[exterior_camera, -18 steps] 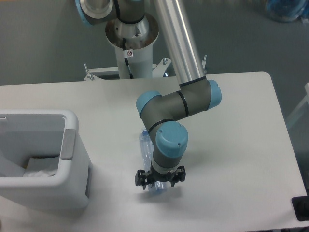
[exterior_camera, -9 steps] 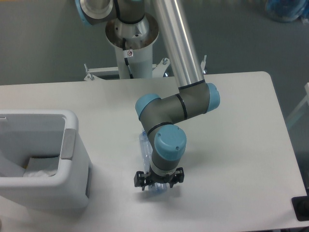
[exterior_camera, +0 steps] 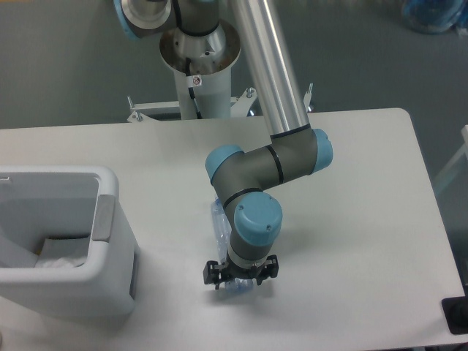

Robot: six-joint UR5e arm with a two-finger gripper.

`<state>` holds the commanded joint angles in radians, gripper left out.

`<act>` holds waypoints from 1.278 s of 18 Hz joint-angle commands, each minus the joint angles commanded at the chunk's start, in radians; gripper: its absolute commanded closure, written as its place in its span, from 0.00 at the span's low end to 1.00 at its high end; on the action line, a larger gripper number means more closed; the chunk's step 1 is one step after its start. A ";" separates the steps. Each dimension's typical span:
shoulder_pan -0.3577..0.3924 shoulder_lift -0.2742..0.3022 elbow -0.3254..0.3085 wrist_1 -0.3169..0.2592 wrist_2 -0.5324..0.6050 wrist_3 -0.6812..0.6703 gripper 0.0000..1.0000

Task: Place the trash in the trash can
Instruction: 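Lower the gripper and close it around the bottle, then lift the bottle and carry it over the trash bin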

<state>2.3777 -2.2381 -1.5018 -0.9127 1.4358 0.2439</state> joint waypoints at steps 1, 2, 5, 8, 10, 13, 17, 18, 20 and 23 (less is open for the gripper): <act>0.000 0.002 -0.002 0.000 0.000 0.000 0.17; 0.000 0.002 0.000 0.000 0.000 0.000 0.20; 0.000 0.000 -0.002 0.000 0.000 -0.003 0.23; -0.002 0.003 -0.006 0.003 0.000 -0.006 0.31; -0.003 0.005 -0.006 0.002 0.000 -0.008 0.33; -0.003 0.009 -0.008 0.000 0.000 -0.011 0.33; -0.005 0.012 -0.008 0.000 0.000 -0.014 0.34; -0.005 0.015 -0.008 0.000 0.000 -0.014 0.34; -0.005 0.031 -0.008 0.000 0.003 -0.014 0.34; -0.003 0.133 -0.005 0.000 0.037 -0.014 0.34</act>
<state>2.3746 -2.1051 -1.5064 -0.9127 1.4726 0.2301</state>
